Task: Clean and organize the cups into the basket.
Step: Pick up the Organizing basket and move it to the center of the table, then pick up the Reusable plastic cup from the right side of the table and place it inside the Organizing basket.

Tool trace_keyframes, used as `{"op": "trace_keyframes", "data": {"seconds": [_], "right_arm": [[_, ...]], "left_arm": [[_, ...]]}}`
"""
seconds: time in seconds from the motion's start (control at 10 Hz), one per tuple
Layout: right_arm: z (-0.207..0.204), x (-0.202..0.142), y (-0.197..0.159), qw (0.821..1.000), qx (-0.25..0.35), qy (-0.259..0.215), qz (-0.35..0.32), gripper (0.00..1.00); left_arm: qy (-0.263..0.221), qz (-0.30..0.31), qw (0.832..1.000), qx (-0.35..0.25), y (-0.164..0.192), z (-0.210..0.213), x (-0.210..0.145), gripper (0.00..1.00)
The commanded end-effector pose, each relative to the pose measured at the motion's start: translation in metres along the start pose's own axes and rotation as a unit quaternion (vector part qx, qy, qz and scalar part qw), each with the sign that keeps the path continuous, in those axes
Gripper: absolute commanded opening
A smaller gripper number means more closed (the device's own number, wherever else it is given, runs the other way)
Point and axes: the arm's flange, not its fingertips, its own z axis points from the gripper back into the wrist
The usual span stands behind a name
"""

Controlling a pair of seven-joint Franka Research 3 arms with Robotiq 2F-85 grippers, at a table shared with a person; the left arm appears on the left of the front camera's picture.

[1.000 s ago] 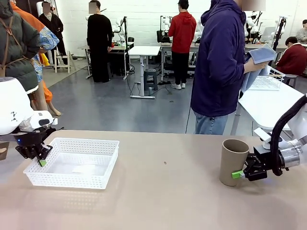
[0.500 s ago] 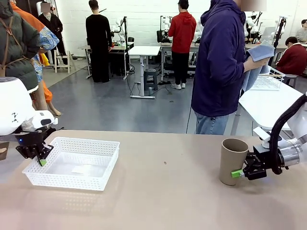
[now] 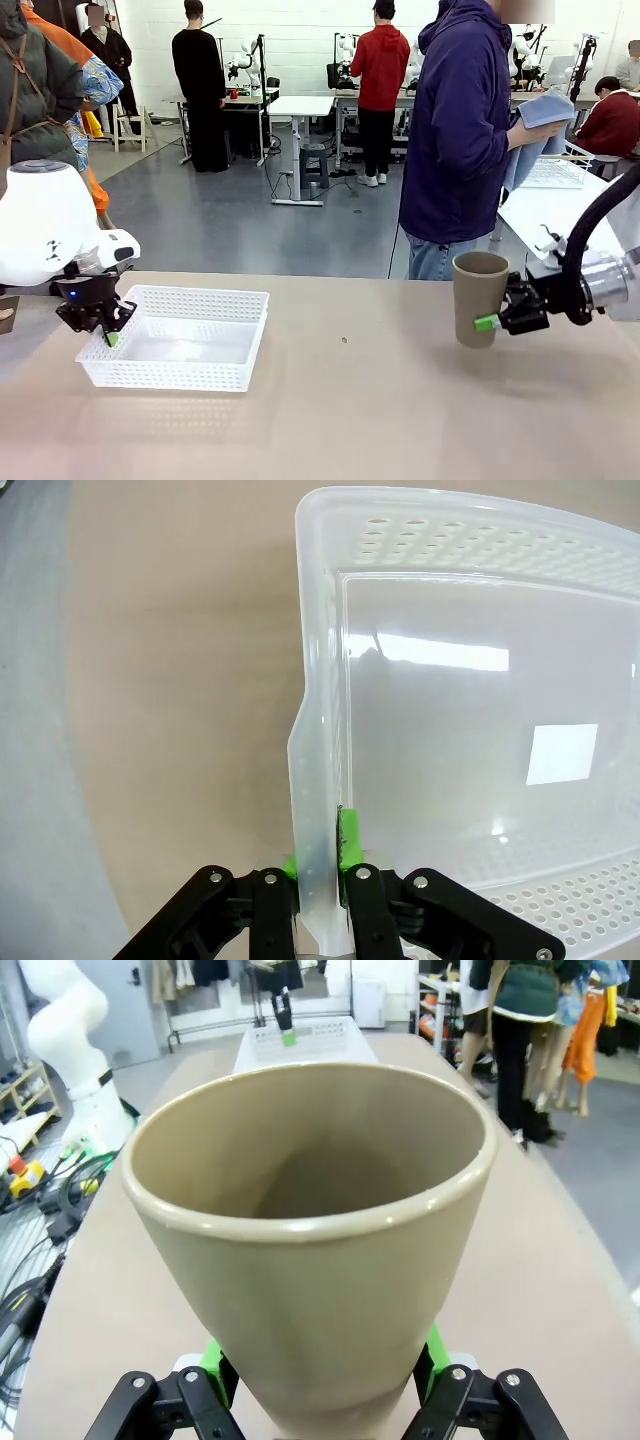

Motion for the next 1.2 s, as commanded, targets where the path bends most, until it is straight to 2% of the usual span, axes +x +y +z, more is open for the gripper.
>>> {"op": "trace_keyframes", "data": {"seconds": [0.0,0.2,0.5,0.8,1.1], "right_arm": [[0.002,0.039,0.017,0.999,-0.041,-0.001,0.015,0.15],[0.014,0.072,0.021,0.998,-0.063,-0.014,0.028,0.15],[0.029,0.101,0.016,0.995,-0.088,-0.028,0.025,0.15],[0.041,0.122,0.007,0.994,-0.099,-0.045,0.022,0.15],[0.055,0.139,0.002,0.991,-0.122,-0.060,0.017,0.15]], "left_arm": [[-0.017,0.023,1.000,0.000,-0.028,0.004,-0.003,0.00],[-0.024,0.020,1.000,0.005,-0.056,0.006,-0.001,0.00],[-0.042,0.036,0.998,0.016,-0.097,0.016,0.008,0.00],[-0.027,0.037,0.999,0.011,-0.138,0.021,0.022,0.00],[0.006,0.004,1.000,-0.011,-0.174,0.030,0.020,0.00]]}}
